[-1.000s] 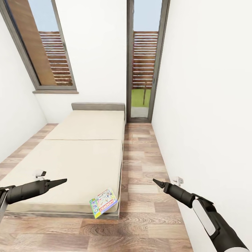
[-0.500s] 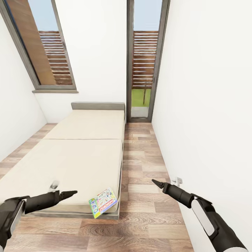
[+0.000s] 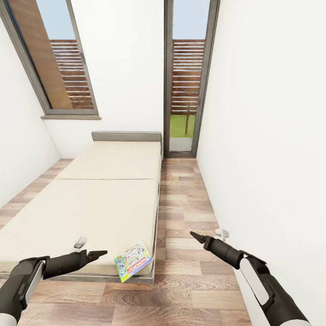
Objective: Put all the toys in the child's room - the three board games (two on the bed and one on the table), the two jigsaw puzzles on the table, and the tennis ball on the table - inside the toy box on the table in the child's room.
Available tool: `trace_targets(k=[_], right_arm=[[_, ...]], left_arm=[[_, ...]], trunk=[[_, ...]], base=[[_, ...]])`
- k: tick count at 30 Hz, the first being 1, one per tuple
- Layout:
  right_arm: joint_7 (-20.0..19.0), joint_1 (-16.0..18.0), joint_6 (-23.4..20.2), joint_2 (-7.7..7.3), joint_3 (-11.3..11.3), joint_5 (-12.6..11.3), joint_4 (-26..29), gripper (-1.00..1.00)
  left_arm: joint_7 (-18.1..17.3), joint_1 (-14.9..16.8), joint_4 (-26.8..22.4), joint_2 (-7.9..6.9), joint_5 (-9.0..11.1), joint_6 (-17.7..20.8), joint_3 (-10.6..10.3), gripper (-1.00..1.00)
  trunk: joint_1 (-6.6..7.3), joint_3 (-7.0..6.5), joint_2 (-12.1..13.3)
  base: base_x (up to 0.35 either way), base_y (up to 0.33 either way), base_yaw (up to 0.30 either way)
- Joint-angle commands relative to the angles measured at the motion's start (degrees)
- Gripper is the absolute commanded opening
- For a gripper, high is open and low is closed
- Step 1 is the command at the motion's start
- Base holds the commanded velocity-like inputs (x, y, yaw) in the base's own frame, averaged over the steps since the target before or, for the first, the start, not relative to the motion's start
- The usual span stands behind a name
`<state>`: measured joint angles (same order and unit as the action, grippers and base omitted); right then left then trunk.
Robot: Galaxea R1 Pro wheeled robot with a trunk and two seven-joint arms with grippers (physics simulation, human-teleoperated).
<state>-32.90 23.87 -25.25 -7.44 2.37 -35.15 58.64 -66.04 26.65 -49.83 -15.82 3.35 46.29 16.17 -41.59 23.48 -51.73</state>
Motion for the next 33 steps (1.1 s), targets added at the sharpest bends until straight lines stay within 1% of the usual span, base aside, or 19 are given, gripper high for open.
trace_targets(k=[1, 4, 7, 9, 11, 13, 16, 22, 25, 28, 33], right_arm=[[0.1, 0.0, -0.4, -0.02, 0.1, -0.6, 0.1, 1.0], [0.1, 0.0, -0.4, 0.22, 0.1, -0.6, 0.2, 1.0], [0.1, 0.0, -0.5, 0.86, 0.2, -0.6, 0.4, 1.0], [0.2, 0.0, -0.5, 1.69, 0.1, -0.6, 0.5, 1.0], [0.1, 0.0, -0.6, 2.07, 0.1, -0.6, 0.7, 1.0], [0.1, 0.0, -0.9, 2.83, 0.2, -0.7, 1.1, 1.0], [0.1, 0.0, -1.1, 3.61, 0.2, -0.7, 1.9, 1.0], [0.3, 0.1, -1.2, 4.02, 0.2, -0.7, 1.9, 1.0], [1.2, 0.1, -1.2, 4.07, 0.1, -0.7, 1.9, 1.0], [3.2, 0.1, -1.2, 4.09, 0.1, -0.7, 1.8, 1.0], [5.3, 0.1, -1.1, 4.1, 0.2, -0.8, 1.8, 1.0]], left_arm=[[-0.1, 0.1, 0.1, -0.02, 0.3, 0.6, 0.1, 1.0], [-0.5, 0.1, 0.5, -0.14, 0.4, 0.8, 0.2, 1.0], [-1.6, 0.1, 0.7, -0.3, 0.7, 1.2, 0.4, 1.0], [-4.2, 0.1, 0.7, -0.42, 0.9, 2.5, 1.4, 1.0], [-5.7, 0.1, 0.8, -0.48, 1.0, 3.3, 2.2, 1.0], [-8.3, 0.1, 0.8, -0.6, 0.9, 4.3, 3.7, 1.0], [-9.8, 0.1, 0.8, -0.7, 0.9, 4.8, 4.7, 1.0], [-10.5, 0.1, 0.8, -0.98, 0.9, 5.1, 5.1, 1.0], [-10.7, 0.1, 0.8, -1.52, 0.9, 5.1, 5.2, 1.0], [-10.8, 0.1, 0.8, -2.27, 0.9, 5.2, 5.3, 1.0], [-10.8, 0.1, 0.8, -2.6, 1.0, 5.2, 5.3, 1.0]], trunk=[[-0.23, 0.25, -0.5], [-0.89, 0.79, -1.7], [-1.55, 1.33, -2.9], [-1.99, 1.69, -3.7], [-2.43, 2.04, -4.5], [-2.87, 2.4, -5.3], [-3.53, 2.94, -6.5], [-4.84, 4.02, -8.9], [-5.5, 4.56, -10.1], [-6.16, 5.1, -11.3], [-7.26, 5.99, -13.3]], base=[[0.0, 0.0, 0.0], [0.0, 0.0, 0.0], [0.0, 0.0, 0.0], [0.0, 0.0, 0.0], [0.0, 0.0, 0.0], [0.0, 0.0, 0.0], [0.0, 0.0, 0.0], [0.0, 0.0, 0.0], [0.0, 0.0, 0.0], [0.0, 0.0, 0.0], [0.0, 0.0, 0.0]])
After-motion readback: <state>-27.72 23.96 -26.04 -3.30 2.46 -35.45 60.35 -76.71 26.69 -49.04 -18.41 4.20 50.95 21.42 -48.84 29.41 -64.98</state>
